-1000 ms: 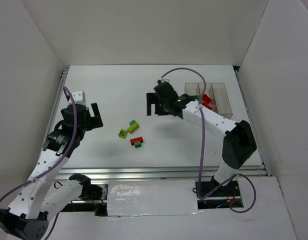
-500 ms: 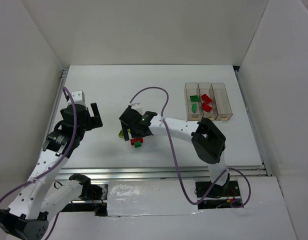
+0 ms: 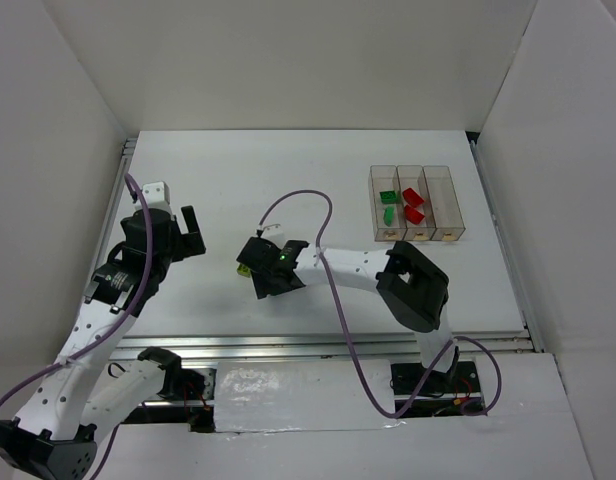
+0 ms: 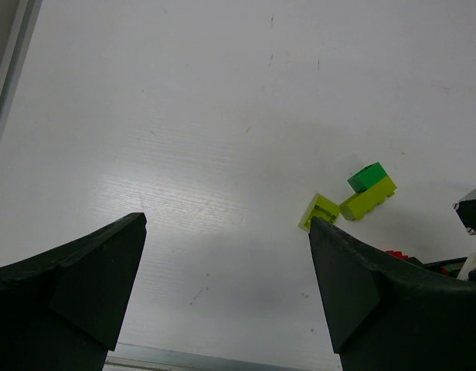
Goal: Sort the legos into containers by color
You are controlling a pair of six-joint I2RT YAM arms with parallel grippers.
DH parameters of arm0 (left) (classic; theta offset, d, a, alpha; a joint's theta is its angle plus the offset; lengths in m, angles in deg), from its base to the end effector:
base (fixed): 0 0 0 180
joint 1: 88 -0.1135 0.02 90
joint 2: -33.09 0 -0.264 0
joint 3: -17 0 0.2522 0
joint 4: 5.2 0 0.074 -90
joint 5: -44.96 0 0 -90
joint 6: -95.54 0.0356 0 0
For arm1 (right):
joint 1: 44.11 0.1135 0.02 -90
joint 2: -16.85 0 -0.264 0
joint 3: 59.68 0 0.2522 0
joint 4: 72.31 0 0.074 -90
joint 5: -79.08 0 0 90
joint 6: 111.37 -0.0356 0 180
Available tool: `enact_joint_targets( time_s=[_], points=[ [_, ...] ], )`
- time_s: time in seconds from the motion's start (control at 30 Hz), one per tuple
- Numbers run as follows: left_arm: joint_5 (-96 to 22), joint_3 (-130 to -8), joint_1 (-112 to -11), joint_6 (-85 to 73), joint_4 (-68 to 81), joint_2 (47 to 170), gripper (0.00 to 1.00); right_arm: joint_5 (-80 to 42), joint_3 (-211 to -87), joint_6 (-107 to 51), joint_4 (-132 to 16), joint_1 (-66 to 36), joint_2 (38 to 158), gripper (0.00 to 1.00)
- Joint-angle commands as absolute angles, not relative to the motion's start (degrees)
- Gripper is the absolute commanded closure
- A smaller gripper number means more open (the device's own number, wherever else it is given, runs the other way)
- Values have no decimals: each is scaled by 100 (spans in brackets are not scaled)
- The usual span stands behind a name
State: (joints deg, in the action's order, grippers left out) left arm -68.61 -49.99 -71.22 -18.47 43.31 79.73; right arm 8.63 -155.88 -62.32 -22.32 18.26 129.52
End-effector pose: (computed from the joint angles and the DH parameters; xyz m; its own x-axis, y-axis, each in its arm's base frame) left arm 0.1661 -0.0352 0.3428 -0.3831 -0.2740 -0.8821 -0.2505 0.9500 -0.1863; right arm 0.1991 0.3547 0.1870 -0.8277 -0.2494 -0.5027 -0.3051 0.9518 0.0301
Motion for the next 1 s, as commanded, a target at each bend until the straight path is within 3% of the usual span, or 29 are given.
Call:
enact_joint_targets(
  time_s=[0.0,0.63,0.8,0.87,0.97],
  points=[
    [-6780,-5020,-7147,-1775,4188,7906,1,938,-15632,-6128,-2532,1838,12996,26],
    [-6666,-5011,-7147,-1740,4161,7959,0,1105,-15553,-5846,-3113,1838,13445,44],
    [-6666,-5020,-7147,-1740,4161,7959,1,1070,-15483,-5864,-3183,1838,13472,57],
    [-6666,-5020,-7147,-1740,4161,7968,1,1070,-15369,-5873,-3253,1829,13410,69],
    [-6631,-5011,-7147,-1749,4170,7976,0,1114,-15211,-5855,-3315,1838,13217,74]
  ],
)
